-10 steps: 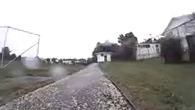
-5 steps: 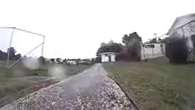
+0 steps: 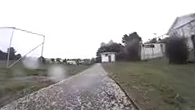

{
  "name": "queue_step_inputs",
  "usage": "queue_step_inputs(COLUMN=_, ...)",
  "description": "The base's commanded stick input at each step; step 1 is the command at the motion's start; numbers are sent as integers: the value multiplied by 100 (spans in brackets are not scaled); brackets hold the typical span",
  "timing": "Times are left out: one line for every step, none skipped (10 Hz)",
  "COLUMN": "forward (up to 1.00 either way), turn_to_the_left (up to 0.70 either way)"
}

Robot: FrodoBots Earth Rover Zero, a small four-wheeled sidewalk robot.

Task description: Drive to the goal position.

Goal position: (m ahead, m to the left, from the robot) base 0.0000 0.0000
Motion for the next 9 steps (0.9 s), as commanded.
queue_step_inputs(forward=0, turn_to_the_left=45)
queue_step_inputs(forward=0, turn_to_the_left=42)
queue_step_inputs(forward=0, turn_to_the_left=31)
queue_step_inputs(forward=0, turn_to_the_left=19)
queue_step_inputs(forward=0, turn_to_the_left=8)
queue_step_inputs(forward=0, turn_to_the_left=0)
queue_step_inputs(forward=0, turn_to_the_left=0)
queue_step_inputs(forward=0, turn_to_the_left=0)
queue_step_inputs(forward=0, turn_to_the_left=0)
